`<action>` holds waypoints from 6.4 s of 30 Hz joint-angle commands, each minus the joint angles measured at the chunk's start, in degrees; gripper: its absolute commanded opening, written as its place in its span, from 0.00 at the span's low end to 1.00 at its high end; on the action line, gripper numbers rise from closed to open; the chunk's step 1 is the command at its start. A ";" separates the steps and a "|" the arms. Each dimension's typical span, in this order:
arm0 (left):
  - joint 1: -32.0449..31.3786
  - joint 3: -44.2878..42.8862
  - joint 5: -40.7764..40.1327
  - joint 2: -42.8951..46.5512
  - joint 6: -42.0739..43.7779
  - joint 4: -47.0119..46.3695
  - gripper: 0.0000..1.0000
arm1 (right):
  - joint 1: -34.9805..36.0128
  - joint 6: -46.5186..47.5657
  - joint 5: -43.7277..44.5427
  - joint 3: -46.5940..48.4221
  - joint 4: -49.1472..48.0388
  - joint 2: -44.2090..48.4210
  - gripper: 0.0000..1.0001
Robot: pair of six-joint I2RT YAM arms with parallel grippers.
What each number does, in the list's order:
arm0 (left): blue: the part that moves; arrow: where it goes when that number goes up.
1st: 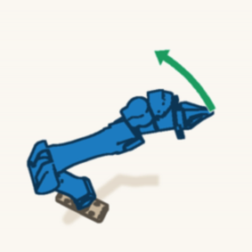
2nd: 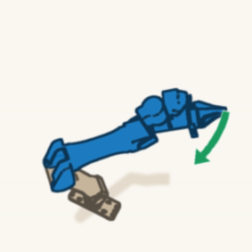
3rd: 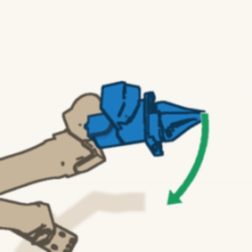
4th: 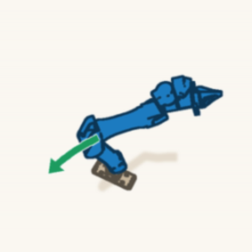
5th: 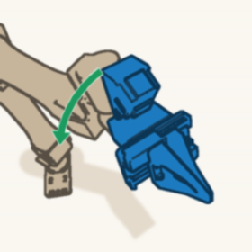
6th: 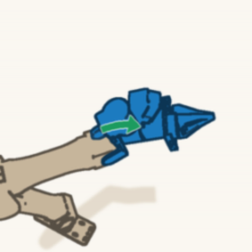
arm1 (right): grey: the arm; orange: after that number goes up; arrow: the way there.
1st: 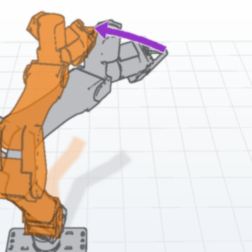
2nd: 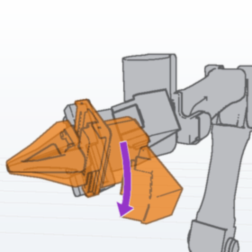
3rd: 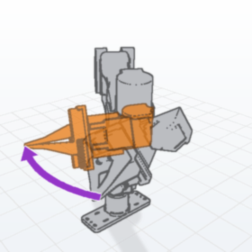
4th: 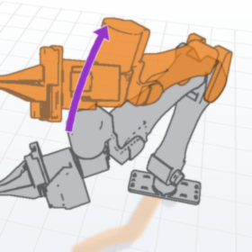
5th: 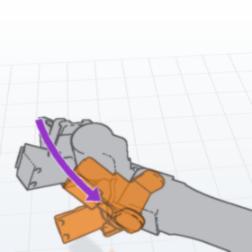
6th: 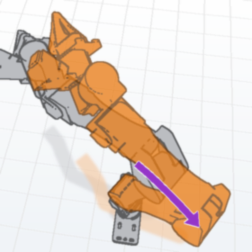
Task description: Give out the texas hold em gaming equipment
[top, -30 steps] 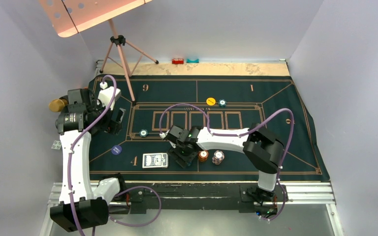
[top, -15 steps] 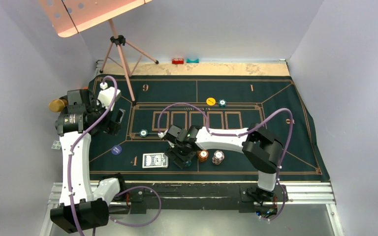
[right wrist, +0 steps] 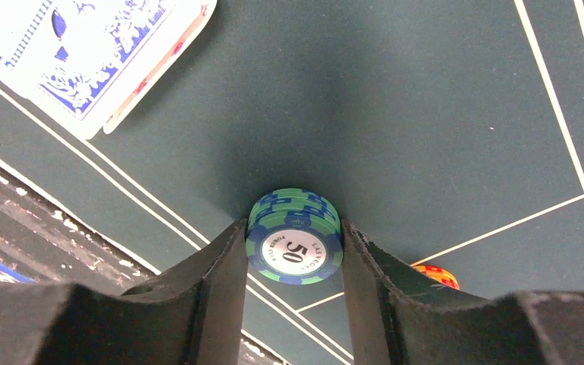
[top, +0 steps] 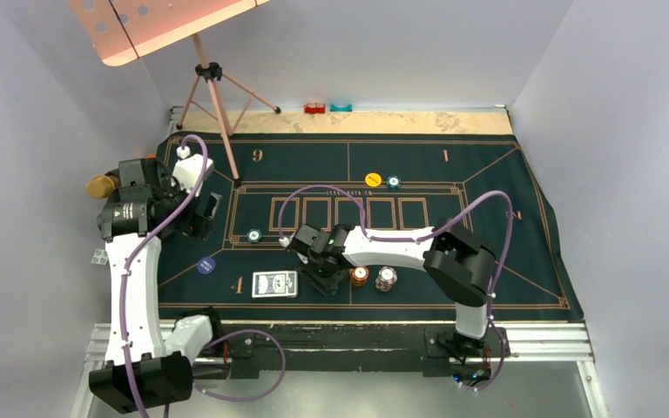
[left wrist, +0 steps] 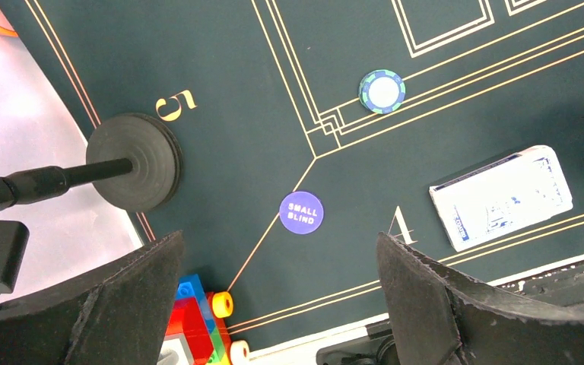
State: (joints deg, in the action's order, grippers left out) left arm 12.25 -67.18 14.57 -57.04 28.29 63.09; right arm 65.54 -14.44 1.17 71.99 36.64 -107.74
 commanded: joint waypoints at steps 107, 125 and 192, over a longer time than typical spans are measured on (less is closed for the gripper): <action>-0.04 -1.64 1.79 -0.93 1.90 3.16 1.00 | -18.96 -12.99 8.83 -3.51 5.90 26.69 0.77; -0.05 -0.67 1.00 -0.45 1.86 2.41 1.00 | -7.07 -13.74 7.42 -6.82 4.51 18.62 0.86; 0.29 -0.91 3.19 -3.37 -8.78 -3.71 1.00 | -6.65 -7.20 -0.18 53.25 11.58 -27.16 0.29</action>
State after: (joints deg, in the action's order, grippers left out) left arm 12.25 -68.82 15.92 -62.06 21.96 62.13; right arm 58.57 -22.26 4.29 119.22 46.96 -134.69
